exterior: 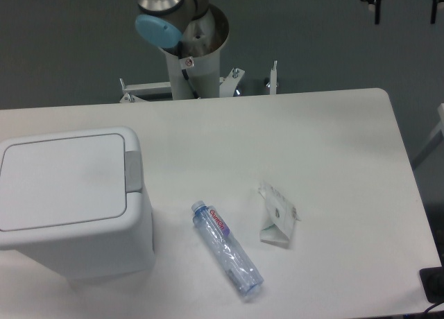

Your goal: Open the trash can

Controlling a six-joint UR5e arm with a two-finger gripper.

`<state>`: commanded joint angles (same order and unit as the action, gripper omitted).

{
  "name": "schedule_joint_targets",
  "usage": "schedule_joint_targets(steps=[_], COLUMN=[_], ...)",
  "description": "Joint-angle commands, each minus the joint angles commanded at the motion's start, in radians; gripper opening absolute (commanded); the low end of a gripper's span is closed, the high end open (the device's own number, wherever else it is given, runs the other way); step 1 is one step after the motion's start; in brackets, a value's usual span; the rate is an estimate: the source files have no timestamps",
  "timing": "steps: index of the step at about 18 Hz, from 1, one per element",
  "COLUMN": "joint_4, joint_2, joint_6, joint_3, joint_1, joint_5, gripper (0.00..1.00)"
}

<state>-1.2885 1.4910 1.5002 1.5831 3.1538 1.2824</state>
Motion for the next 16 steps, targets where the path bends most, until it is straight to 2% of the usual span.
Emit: schedule_joint_targets(steps=[5,7,11,14,16], joint_4=[0.008,0.031,0.061,0.057,0.058], joint_2=[-0.008,-0.011,-0.003,0.002,0.026], joint_6=[-0.027,-0.165,-0.423,-0.723,-0.95], joint_3=[0.005,0.012,0.011,0.009,-0.015], joint_1=[-0.008,-0.038,-0.188,-0.332,-0.42], joint_5=[0.006,0.005,0.006,0.005,-0.005], gripper=[1.0,1.0,1.0,1.0,1.0])
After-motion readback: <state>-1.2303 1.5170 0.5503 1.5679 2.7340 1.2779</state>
